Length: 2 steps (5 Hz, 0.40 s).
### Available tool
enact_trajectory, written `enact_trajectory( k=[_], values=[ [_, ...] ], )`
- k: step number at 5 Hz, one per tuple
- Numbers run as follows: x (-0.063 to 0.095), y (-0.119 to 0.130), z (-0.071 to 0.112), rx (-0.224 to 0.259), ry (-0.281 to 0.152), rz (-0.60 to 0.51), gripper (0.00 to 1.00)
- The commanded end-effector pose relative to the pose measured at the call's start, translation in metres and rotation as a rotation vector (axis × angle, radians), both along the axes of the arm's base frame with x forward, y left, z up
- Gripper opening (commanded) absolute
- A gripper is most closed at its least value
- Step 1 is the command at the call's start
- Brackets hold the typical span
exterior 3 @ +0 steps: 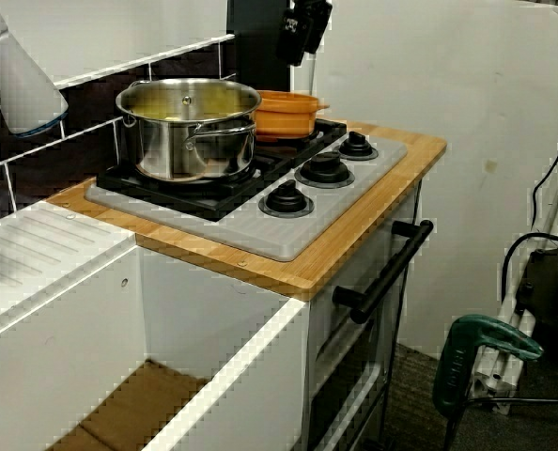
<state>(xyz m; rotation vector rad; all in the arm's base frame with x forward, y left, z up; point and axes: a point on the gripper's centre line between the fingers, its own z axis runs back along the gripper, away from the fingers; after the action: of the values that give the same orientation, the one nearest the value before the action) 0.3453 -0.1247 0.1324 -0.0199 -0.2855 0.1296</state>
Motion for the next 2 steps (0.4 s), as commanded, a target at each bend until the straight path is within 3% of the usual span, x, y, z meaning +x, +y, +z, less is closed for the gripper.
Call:
enact_trajectory(
  k=[1, 2],
  values=[
    [0.0105, -0.0127, 0.0017, 0.058, -0.046, -0.218, 1.0],
    [0.0133, -0.0158, 0.0013, 0.054, -0.03, -0.226, 1.0]
  ],
)
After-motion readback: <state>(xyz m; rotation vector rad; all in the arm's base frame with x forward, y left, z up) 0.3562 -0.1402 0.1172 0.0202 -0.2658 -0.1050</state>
